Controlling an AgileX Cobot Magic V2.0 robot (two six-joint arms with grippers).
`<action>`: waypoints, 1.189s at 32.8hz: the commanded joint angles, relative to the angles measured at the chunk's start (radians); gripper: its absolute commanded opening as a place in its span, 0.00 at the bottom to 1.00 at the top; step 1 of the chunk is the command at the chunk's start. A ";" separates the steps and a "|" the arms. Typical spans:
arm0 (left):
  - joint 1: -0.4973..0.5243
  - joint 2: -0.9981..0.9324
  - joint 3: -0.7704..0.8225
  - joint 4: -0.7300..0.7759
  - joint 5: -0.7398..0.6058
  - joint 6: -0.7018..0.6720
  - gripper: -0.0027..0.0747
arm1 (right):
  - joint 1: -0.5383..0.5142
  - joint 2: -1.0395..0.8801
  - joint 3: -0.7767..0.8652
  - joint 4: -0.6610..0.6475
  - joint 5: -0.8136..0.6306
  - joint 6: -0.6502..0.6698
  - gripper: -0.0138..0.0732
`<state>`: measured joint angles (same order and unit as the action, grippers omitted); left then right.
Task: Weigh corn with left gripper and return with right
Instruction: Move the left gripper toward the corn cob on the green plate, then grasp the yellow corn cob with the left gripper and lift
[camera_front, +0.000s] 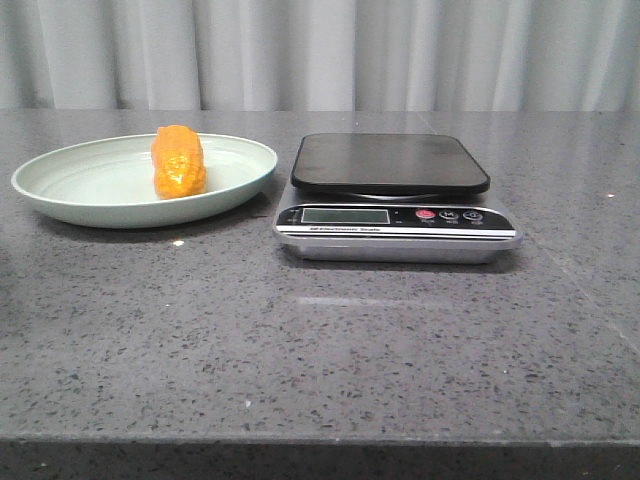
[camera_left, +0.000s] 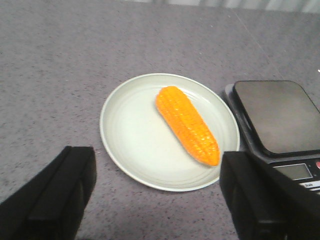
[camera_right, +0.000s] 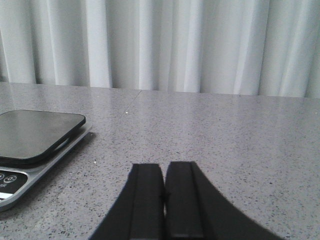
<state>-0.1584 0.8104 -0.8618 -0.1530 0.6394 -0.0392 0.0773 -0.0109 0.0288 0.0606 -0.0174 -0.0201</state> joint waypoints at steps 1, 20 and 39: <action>-0.076 0.111 -0.099 -0.021 -0.049 0.000 0.78 | 0.004 -0.017 -0.009 0.004 -0.086 -0.007 0.35; -0.273 0.730 -0.521 0.348 0.164 -0.419 0.73 | 0.031 -0.017 -0.009 0.004 -0.086 -0.007 0.35; -0.260 0.988 -0.677 0.337 0.335 -0.589 0.78 | 0.030 -0.017 -0.009 0.004 -0.086 -0.007 0.35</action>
<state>-0.4188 1.8255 -1.4969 0.1833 0.9827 -0.6123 0.1068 -0.0109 0.0288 0.0606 -0.0174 -0.0201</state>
